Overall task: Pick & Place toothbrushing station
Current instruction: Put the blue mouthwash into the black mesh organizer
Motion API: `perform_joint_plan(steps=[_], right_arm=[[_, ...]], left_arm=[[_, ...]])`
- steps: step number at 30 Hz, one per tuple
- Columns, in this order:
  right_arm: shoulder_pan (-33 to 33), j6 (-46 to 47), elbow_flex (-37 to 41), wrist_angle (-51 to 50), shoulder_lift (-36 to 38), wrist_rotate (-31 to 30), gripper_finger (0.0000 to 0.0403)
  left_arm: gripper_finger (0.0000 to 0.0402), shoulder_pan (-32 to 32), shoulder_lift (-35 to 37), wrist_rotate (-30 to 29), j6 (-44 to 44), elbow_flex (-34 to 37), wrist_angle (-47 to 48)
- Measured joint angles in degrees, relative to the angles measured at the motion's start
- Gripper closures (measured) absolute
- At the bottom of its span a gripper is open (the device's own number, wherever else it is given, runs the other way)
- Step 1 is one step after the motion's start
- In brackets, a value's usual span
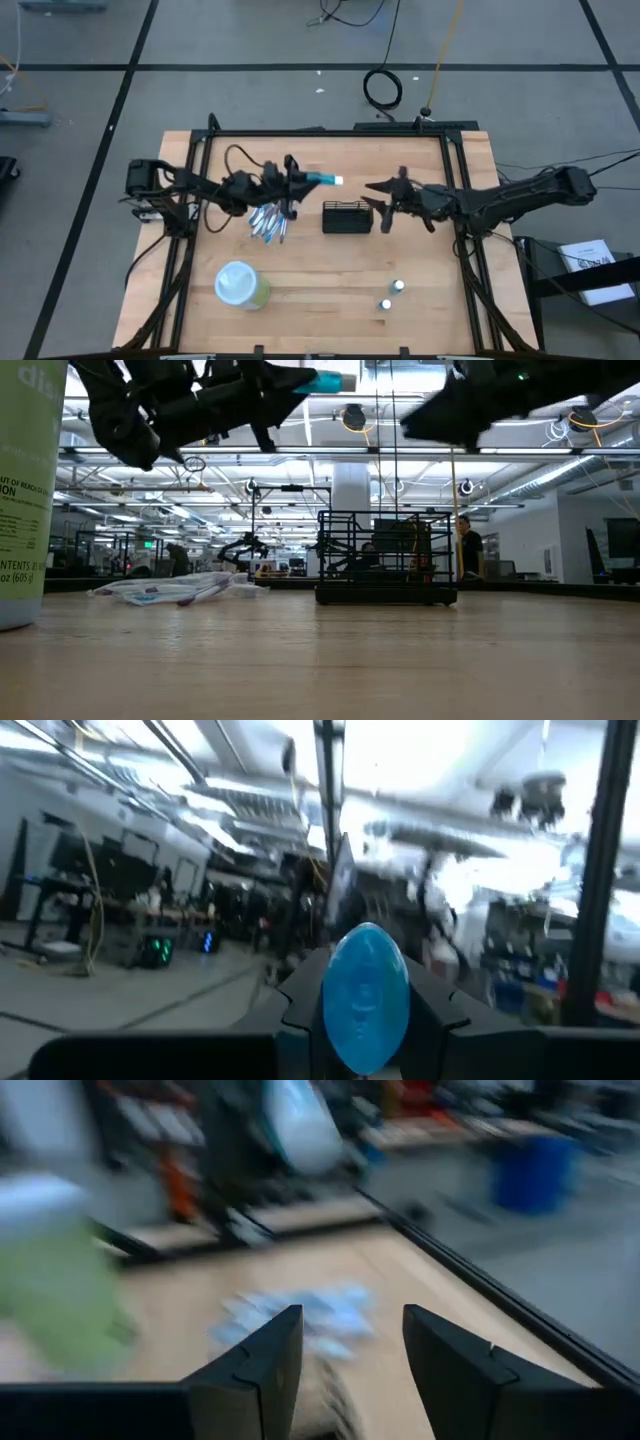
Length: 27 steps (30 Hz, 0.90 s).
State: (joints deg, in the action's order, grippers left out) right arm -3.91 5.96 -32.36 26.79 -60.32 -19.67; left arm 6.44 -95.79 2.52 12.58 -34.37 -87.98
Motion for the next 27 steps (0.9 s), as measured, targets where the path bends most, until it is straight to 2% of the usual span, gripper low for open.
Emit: perform_joint_plan(steps=[2,5,12,18,27], right_arm=[[1.9,-0.2,0.0,8.2,-3.1,7.0,0.0235],[5.2,2.3,0.0,16.1,-6.6,13.2,0.023],[9.6,8.8,0.0,24.4,-11.2,24.4,0.0199],[9.4,9.4,0.0,30.2,-15.0,24.5,0.0189],[9.6,9.4,0.0,33.4,-16.5,24.5,0.0202]], left_arm=[[0.0324,-1.3,-1.3,0.0,-1.8,0.0,-1.5],[0.0324,-2.3,-2.2,0.0,-3.9,0.0,-1.5],[0.0324,-2.2,-2.3,0.5,-4.9,0.0,-1.6],[0.0324,-1.1,-2.3,0.5,-4.9,0.0,-0.7],[0.0324,-0.8,-2.3,0.7,-4.9,0.0,0.7]])
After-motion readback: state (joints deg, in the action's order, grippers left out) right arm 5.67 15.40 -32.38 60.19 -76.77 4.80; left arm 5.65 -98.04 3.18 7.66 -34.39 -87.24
